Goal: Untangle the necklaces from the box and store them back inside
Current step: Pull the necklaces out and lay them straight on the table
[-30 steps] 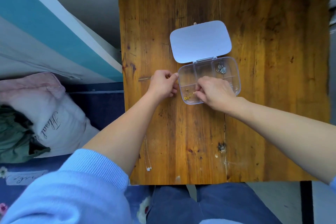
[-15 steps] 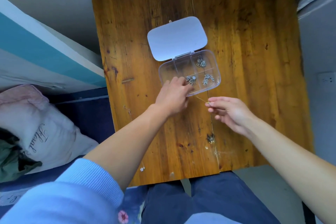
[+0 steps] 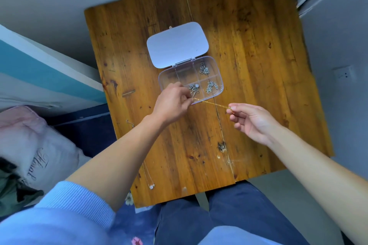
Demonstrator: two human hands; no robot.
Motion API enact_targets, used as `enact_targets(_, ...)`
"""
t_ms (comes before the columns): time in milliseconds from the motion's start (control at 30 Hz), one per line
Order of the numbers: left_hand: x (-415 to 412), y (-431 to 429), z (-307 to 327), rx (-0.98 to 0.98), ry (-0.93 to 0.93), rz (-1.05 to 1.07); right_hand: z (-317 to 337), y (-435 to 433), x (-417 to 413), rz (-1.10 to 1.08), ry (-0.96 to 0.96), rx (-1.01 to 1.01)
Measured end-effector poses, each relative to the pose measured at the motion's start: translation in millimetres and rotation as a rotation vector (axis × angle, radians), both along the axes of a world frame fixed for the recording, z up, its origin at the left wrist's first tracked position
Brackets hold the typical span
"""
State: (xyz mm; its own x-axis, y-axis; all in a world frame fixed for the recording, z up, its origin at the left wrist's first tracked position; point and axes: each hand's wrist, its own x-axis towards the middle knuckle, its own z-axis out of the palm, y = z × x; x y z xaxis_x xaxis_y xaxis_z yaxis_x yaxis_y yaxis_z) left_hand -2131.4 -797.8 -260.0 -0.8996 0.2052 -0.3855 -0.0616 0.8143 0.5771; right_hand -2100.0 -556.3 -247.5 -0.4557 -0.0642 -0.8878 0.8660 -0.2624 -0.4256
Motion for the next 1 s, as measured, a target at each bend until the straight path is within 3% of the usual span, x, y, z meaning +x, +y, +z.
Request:
enact_targets(200, -8.3, -27.7, 45.9, 0.49, -0.451, 0.337, 11.3, -11.8, 2.6, 0.042, 0.036, 0.017)
enact_targets(333, 1.8, -57.5, 61.5, 0.6, -0.553, 0.368, 17.1, -30.7, 12.1, 0.072, 0.057, 0.022)
enact_targets(700, 47.6, -138.1, 58.2, 0.522, -0.529, 0.477, 17.3, -73.4, 83.6, 0.169, 0.072, 0.161)
enact_targets(867, 57.0, -139.1, 29.9, 0.25, -0.322, 0.477, -2.1, -106.0, 135.7, 0.369, 0.115, 0.369)
enact_targets(1000, 54.3, -131.1, 1.4, 0.19, -0.281, 0.426, -30.4, -130.7, 171.4, 0.515, 0.136, 0.491)
